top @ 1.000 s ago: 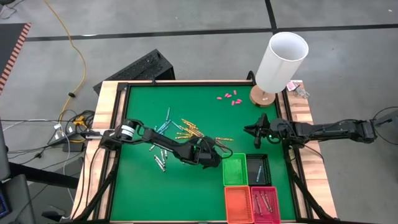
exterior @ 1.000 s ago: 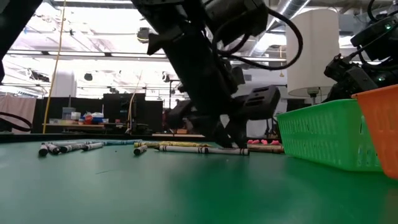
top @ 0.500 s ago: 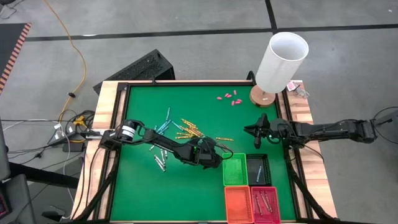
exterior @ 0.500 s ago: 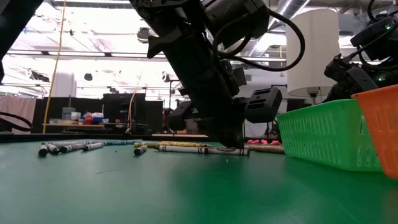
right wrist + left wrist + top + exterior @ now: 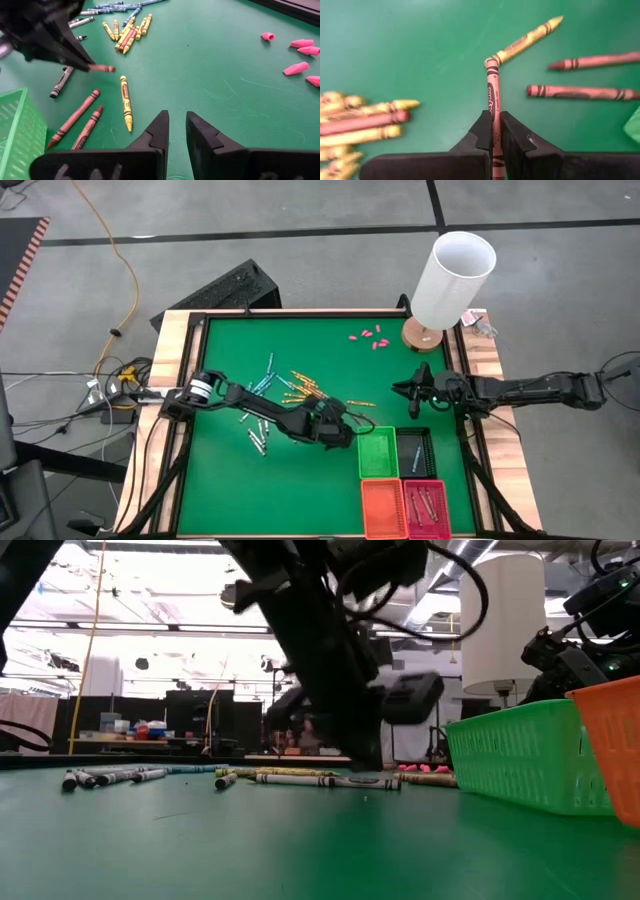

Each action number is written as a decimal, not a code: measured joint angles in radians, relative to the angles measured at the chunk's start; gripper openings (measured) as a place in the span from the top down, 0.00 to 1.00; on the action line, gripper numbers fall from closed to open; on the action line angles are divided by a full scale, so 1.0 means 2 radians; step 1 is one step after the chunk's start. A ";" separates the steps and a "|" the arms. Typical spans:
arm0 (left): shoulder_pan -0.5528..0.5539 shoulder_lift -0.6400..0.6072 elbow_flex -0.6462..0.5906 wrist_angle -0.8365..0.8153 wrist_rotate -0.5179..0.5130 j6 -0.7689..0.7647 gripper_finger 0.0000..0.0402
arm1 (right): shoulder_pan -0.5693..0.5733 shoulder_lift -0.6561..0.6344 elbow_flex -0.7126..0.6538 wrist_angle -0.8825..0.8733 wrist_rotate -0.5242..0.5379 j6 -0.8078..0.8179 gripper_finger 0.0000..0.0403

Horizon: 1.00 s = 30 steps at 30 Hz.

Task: Sort crayons
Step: Put the brown crayon into the red bin

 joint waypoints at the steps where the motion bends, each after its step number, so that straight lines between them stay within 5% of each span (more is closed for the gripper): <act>1: 0.000 -0.005 0.000 0.003 -0.003 0.008 1.00 | 0.000 0.000 0.000 0.000 0.000 0.000 0.83; 11: -0.010 -0.050 0.001 0.079 -0.015 0.118 1.00 | 0.000 0.000 0.000 0.000 0.000 0.000 0.83; 21: -0.023 -0.045 0.001 0.335 0.166 0.297 1.00 | 0.000 0.000 0.000 0.000 0.000 0.001 0.83; 30: -0.023 -0.045 0.001 0.409 0.203 0.321 1.00 | 0.000 0.000 0.000 0.000 0.000 0.001 0.83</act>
